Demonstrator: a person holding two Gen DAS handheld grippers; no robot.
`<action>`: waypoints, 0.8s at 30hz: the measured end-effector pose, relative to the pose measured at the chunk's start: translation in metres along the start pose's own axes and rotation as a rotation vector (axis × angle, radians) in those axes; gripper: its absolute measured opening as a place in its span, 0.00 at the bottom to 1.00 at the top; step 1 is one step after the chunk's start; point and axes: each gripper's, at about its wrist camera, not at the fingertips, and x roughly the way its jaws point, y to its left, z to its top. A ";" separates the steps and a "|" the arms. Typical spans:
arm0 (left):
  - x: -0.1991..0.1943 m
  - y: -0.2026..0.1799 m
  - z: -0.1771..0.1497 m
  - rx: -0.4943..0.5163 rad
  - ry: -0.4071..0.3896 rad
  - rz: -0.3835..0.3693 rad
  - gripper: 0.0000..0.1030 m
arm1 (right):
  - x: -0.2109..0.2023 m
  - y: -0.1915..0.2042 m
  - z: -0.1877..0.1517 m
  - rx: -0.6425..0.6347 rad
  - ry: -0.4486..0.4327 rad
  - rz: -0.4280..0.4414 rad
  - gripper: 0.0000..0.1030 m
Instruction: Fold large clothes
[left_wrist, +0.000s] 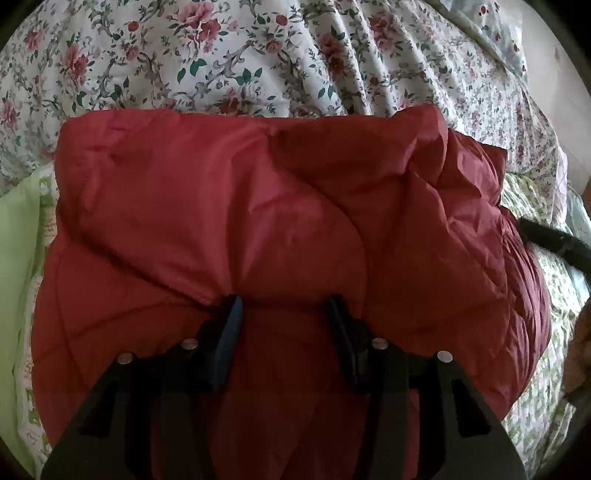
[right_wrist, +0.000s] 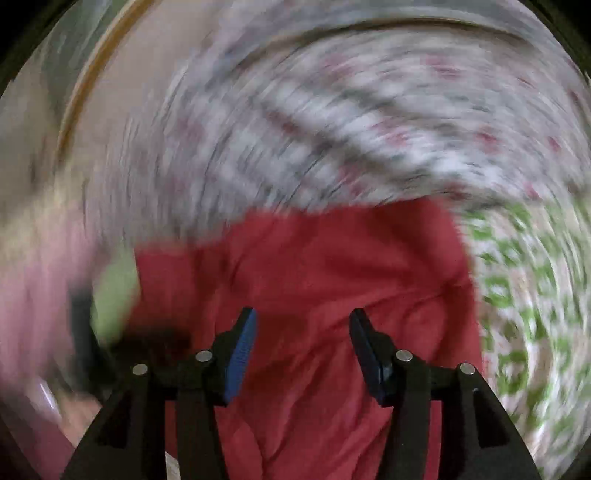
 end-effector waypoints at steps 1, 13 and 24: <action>0.000 0.000 0.002 -0.005 0.004 -0.007 0.45 | 0.009 0.005 -0.002 -0.031 0.023 -0.023 0.51; 0.022 0.103 0.027 -0.251 0.025 0.089 0.45 | 0.073 -0.084 0.008 0.266 0.055 -0.144 0.61; -0.004 0.107 0.010 -0.272 0.000 0.055 0.47 | 0.089 -0.081 0.009 0.262 0.056 -0.147 0.62</action>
